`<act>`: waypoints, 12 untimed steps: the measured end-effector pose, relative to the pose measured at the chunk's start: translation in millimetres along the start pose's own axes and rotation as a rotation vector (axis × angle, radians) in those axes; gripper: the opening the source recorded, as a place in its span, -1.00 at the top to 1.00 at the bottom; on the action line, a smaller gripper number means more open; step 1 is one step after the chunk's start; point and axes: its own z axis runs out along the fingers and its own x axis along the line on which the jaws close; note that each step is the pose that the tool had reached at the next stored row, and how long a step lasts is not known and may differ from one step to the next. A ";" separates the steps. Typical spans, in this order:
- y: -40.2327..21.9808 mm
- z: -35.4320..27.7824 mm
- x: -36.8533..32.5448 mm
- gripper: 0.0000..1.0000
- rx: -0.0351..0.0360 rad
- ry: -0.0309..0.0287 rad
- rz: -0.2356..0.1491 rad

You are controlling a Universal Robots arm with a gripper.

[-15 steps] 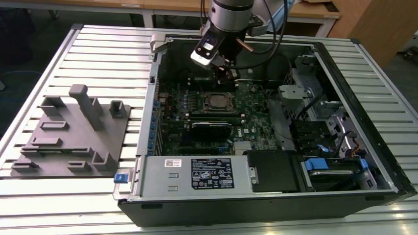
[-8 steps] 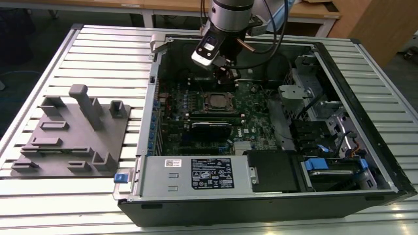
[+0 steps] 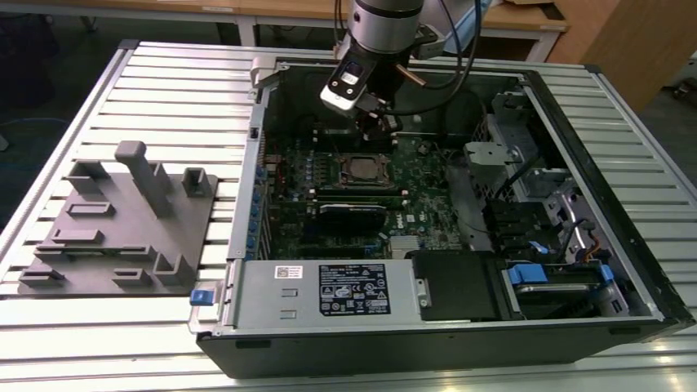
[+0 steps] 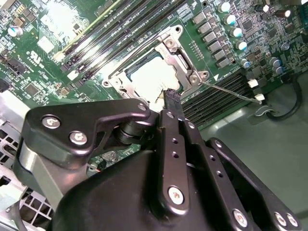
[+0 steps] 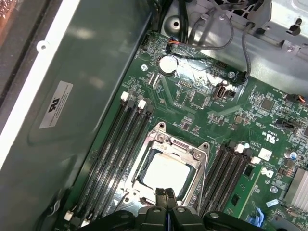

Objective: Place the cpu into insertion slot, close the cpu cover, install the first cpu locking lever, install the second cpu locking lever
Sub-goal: 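Install the first cpu locking lever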

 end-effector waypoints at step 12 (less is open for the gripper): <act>0.0 0.0 0.0 0.80 0.0006 -0.0001 -0.038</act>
